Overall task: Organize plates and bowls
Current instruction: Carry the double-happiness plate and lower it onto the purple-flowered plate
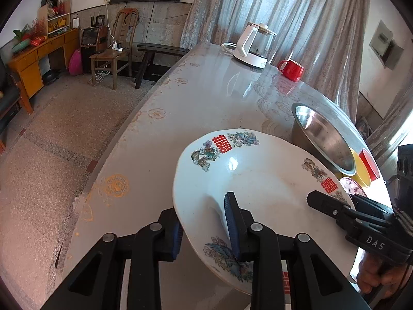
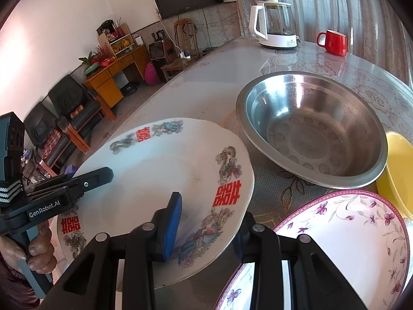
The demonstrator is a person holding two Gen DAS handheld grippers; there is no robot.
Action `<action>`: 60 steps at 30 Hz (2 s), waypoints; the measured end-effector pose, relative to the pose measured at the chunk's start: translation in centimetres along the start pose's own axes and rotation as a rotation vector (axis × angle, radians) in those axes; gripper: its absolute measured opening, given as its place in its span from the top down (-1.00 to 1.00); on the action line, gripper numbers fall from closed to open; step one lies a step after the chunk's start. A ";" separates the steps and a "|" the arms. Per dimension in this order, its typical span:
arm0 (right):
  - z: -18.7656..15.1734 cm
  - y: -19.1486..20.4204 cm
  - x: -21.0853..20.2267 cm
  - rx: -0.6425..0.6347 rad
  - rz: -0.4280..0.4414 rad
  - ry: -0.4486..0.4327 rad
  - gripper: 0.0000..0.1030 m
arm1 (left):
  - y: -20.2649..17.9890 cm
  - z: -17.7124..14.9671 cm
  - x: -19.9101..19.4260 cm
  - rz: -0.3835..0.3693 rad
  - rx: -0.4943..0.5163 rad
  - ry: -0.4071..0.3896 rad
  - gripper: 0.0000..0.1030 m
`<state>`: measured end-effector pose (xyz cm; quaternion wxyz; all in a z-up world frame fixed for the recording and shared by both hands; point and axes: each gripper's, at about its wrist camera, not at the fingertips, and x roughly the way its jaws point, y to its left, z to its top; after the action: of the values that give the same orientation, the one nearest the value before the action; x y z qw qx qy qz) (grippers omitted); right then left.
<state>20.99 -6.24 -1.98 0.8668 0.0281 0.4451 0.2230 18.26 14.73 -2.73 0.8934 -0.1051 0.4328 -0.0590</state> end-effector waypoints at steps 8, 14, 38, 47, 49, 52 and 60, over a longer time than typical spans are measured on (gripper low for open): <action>-0.7 0.6 -1.3 -0.010 -0.001 -0.029 0.34 | -0.6 -1.2 -1.7 -0.014 0.009 -0.043 0.42; -1.4 0.5 -3.2 -0.009 0.005 -0.068 0.34 | -1.9 -2.3 -3.8 -0.033 0.028 -0.085 0.41; -10.4 -9.0 -14.3 0.225 -0.091 -0.167 0.34 | -17.0 -8.1 -5.1 -0.238 0.182 0.003 0.36; -11.4 -12.0 -13.6 0.275 -0.187 -0.137 0.33 | -19.0 -8.5 -2.2 -0.209 0.203 0.069 0.33; -11.5 -12.1 -13.7 0.259 -0.202 -0.145 0.33 | -18.8 -8.6 -2.0 -0.202 0.205 0.073 0.33; -11.6 -12.0 -13.6 0.236 -0.222 -0.146 0.31 | -18.6 -8.6 -1.9 -0.197 0.203 0.069 0.33; -11.7 -11.7 -13.7 0.209 -0.238 -0.139 0.24 | -18.2 -8.4 -2.0 -0.212 0.173 0.066 0.34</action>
<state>9.21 -24.15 -1.52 0.9082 0.0806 0.4050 0.0687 10.17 -3.66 -1.95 0.8730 -0.0710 0.4419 -0.1936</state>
